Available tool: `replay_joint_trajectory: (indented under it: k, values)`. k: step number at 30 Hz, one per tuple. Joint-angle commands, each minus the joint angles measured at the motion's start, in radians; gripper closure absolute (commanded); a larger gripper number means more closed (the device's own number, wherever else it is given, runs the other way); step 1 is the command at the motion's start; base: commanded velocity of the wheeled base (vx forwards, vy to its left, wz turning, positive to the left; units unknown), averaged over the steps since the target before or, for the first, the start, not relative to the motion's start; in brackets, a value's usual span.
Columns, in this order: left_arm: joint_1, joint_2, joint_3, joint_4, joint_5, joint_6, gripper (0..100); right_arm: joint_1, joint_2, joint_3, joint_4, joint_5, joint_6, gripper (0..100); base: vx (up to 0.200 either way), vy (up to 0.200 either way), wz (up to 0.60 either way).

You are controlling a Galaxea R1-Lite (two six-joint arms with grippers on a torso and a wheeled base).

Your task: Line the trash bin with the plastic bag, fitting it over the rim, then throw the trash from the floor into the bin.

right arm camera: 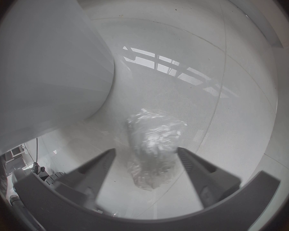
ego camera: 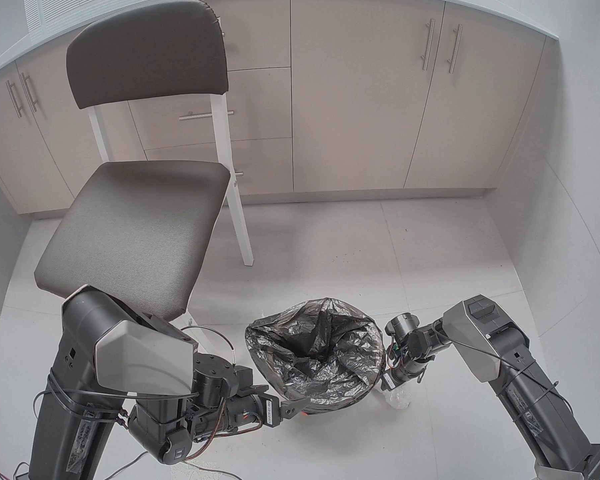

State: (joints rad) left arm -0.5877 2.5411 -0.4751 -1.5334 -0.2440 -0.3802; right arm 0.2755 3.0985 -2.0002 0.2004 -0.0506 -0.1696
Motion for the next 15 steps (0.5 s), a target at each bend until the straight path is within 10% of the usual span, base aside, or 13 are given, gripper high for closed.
replay_joint_trajectory:
  k: [1,15]
  values:
    - [0.002,-0.002,0.001,-0.001,0.000,0.000,0,0.001,0.001,0.000,-0.001,0.000,-0.002,100,0.000,0.000,0.00]
    - [0.003,-0.002,0.001,-0.001,0.000,-0.002,0,0.001,0.001,0.000,0.004,0.006,-0.002,100,0.000,0.000,0.00]
